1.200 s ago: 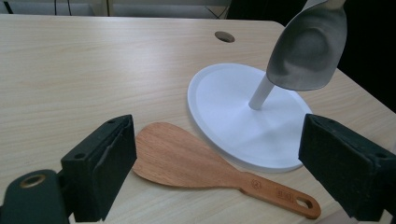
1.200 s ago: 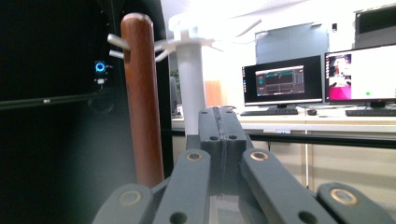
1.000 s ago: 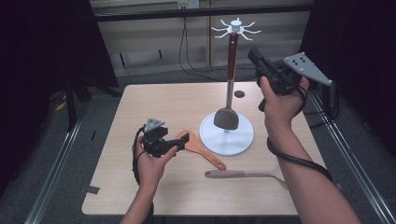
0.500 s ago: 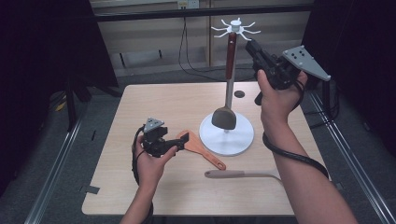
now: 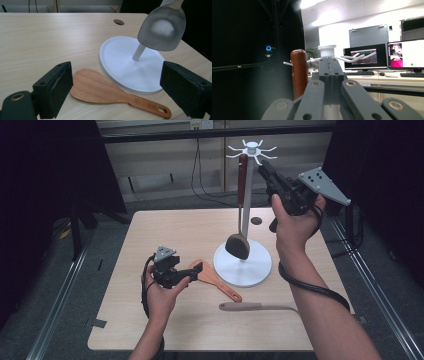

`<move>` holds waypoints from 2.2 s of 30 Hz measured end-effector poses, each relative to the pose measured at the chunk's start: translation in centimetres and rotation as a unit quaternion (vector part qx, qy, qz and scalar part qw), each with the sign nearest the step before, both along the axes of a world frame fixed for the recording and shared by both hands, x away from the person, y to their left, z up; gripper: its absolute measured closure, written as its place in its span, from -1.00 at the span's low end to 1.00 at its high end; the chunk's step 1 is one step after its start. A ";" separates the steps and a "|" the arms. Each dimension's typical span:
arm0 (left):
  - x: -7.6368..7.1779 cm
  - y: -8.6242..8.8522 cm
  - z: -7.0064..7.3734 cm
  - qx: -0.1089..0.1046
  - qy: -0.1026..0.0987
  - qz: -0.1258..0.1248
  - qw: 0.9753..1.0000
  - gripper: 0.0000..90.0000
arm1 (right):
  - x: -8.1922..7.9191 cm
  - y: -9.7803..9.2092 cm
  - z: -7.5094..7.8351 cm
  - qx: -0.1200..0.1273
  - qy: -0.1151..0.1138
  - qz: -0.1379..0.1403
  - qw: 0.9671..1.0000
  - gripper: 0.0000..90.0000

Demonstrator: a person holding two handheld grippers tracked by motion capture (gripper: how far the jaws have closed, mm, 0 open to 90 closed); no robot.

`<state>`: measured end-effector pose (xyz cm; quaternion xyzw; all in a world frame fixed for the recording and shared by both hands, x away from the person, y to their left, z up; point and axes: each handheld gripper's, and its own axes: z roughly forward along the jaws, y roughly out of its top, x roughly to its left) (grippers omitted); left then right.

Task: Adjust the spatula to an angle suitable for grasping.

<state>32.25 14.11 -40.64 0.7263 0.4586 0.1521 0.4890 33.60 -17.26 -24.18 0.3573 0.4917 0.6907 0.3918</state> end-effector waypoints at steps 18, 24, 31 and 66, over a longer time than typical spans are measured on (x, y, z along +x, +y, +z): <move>0.0 0.2 0.2 0.004 -0.002 -0.002 1.000 -0.75 | 0.2 1.0 0.0 -0.007 0.004 0.017 1.000 1.00; 0.0 0.1 0.2 0.001 -0.003 0.000 1.000 -0.75 | 0.2 0.8 -0.2 -0.006 0.008 0.018 1.000 1.00; 0.0 0.1 0.2 0.004 -0.003 -0.001 1.000 -0.75 | 0.1 0.6 -0.6 -0.003 0.014 0.024 1.000 0.99; -0.2 -0.4 0.0 0.008 -0.002 -0.005 1.000 -0.76 | -3.6 -1.6 -9.3 -0.020 0.077 0.152 0.985 0.05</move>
